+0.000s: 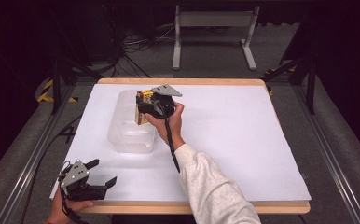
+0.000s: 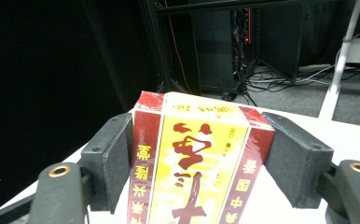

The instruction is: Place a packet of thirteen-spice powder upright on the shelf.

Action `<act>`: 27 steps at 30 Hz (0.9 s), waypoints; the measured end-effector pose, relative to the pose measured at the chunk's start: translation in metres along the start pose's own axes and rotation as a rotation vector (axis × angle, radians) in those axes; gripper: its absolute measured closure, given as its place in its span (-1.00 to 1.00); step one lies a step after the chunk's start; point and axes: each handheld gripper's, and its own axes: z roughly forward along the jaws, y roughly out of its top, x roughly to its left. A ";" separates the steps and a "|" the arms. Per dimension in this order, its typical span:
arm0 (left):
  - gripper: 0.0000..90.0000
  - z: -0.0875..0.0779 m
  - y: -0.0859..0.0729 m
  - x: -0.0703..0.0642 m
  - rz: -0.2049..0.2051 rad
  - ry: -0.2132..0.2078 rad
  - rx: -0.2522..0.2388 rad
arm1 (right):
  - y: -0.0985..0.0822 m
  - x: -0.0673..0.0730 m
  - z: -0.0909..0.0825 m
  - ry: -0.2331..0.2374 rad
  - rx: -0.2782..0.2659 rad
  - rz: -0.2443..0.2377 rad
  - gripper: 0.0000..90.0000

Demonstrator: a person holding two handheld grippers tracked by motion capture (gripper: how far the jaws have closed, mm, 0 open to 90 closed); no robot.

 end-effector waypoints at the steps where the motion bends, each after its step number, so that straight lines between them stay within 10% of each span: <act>1: -0.84 0.000 0.000 0.000 -0.002 0.000 -0.002 | 0.000 0.001 -0.002 0.000 -0.003 -0.011 -0.29; 27: -0.85 0.001 -0.001 -0.002 0.005 0.003 0.018 | -0.019 0.014 -0.009 0.049 0.077 -0.115 -0.57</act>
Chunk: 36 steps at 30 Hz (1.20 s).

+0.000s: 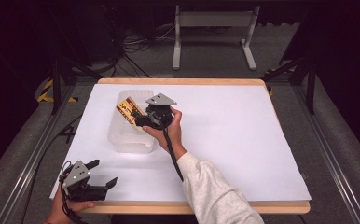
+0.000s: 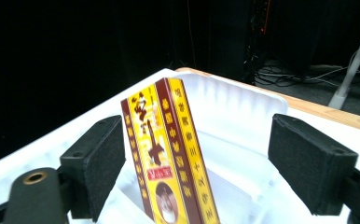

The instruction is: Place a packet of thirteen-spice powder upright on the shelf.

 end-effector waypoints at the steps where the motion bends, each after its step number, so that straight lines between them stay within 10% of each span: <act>1: -0.85 0.000 0.000 0.000 0.002 0.000 -0.001 | -0.001 -0.001 -0.003 0.005 0.004 -0.002 -0.57; 36: -0.84 0.006 0.002 -0.001 0.008 0.019 0.023 | -0.010 -0.043 -0.087 -0.048 0.059 -0.211 -0.56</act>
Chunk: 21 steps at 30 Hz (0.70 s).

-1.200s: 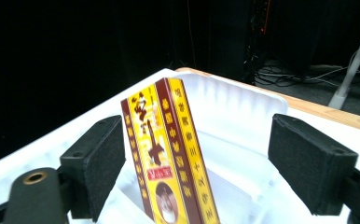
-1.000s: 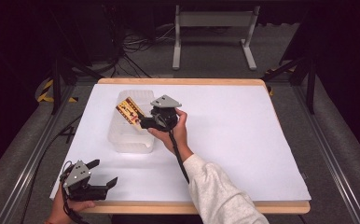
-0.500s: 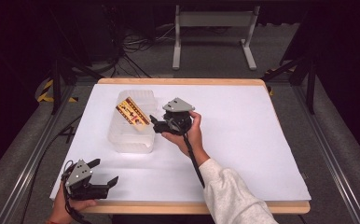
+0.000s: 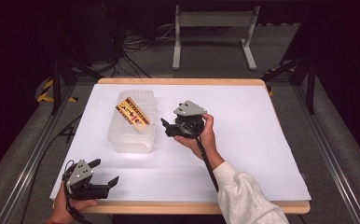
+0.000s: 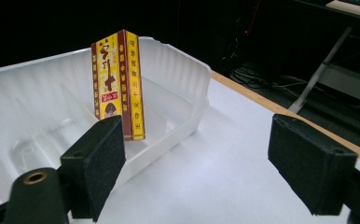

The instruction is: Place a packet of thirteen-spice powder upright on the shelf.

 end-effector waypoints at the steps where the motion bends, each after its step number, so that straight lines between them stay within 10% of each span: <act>1: -0.84 0.000 0.000 0.000 0.000 0.000 0.000 | -0.001 -0.001 -0.002 0.002 0.000 -0.001 -0.56; 21: -0.84 0.001 0.000 0.000 -0.002 0.004 0.002 | -0.014 -0.025 -0.038 -0.037 0.043 -0.070 -0.57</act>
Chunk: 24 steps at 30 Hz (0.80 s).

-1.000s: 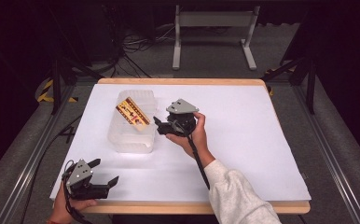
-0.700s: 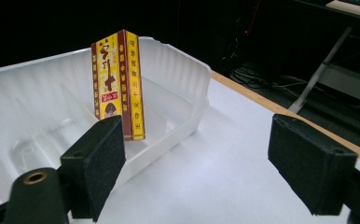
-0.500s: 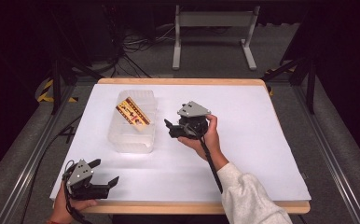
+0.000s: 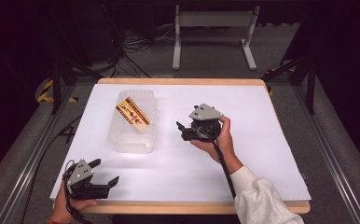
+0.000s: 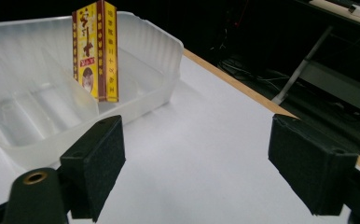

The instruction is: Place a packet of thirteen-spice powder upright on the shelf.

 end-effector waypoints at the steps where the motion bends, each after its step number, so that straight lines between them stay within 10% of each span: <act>1: -0.84 0.000 0.000 0.000 0.000 0.000 0.000 | -0.002 -0.002 -0.002 -0.001 0.005 -0.002 -0.57; 24: -0.83 0.001 0.001 0.000 -0.001 -0.007 0.010 | -0.049 -0.034 -0.050 -0.046 0.069 -0.034 -0.59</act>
